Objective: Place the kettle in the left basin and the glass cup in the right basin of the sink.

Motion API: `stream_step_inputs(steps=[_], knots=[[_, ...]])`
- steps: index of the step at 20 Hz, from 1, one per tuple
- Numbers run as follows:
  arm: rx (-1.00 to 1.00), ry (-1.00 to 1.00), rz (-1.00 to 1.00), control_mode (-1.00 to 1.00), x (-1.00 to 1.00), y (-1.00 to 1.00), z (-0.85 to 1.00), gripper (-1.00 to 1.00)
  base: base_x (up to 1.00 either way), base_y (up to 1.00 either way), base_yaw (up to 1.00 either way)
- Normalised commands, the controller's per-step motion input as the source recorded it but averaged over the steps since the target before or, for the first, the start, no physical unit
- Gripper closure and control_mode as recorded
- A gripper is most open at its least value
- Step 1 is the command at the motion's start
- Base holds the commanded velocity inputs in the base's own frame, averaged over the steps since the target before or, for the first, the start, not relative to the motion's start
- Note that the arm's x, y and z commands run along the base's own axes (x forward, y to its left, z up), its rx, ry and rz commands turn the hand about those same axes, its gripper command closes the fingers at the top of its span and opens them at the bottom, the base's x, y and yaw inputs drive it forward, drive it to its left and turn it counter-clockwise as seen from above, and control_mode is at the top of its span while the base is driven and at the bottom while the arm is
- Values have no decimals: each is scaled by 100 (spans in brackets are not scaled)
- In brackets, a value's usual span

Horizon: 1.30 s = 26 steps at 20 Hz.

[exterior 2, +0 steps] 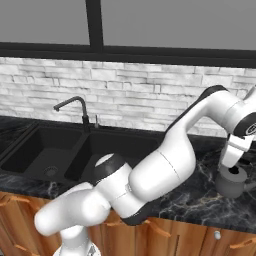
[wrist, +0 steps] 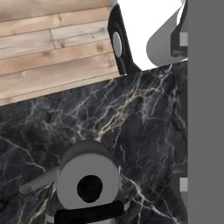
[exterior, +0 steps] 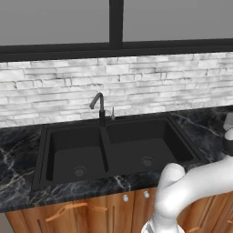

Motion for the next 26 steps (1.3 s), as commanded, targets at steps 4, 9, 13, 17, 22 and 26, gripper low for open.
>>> stream_step_inputs(steps=[4,9,13,17,22,26], knots=[[0,0,-1,-100,8,-5,-21,-100,0,0,0],[0,4,-7,-100,12,0,-23,-100,0,0,0],[0,1,-8,-100,20,0,-18,-100,0,0,0],[0,0,-6,-100,15,-4,-16,-100,0,0,0],[0,-1,-5,-100,1,-5,-27,-100,0,0,0],[0,-5,-3,-100,10,-6,-22,-100,0,0,0]])
